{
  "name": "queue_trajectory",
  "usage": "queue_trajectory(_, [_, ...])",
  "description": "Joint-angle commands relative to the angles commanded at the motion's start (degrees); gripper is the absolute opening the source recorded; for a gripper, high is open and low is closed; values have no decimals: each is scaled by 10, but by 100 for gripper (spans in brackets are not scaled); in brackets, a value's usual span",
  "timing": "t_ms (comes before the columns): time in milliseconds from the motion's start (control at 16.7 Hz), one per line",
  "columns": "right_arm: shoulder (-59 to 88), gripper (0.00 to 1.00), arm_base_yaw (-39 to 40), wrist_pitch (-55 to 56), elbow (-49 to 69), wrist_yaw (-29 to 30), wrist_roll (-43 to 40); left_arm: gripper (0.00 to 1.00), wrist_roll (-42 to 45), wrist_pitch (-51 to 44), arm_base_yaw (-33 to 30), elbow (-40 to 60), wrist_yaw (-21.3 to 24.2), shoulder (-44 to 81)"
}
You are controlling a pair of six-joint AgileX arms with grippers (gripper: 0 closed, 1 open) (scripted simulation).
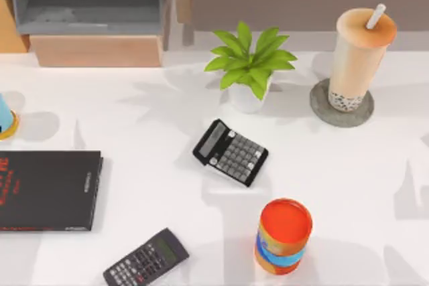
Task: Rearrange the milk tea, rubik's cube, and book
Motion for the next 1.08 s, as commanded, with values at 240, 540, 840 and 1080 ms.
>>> queue_trajectory(240, [0, 100, 0, 0, 0, 0, 0, 100, -2, 84, -24, 160, -22, 248])
queue_trajectory(540, [0, 100, 0, 0, 0, 0, 0, 100, -5, 180, -55, 352, -47, 589])
queue_trajectory(840, [0, 100, 0, 0, 0, 0, 0, 100, -8, 248, -80, 484, -63, 805])
queue_trajectory(1080, [0, 100, 0, 0, 0, 0, 0, 100, -9, 272, -89, 531, -68, 870])
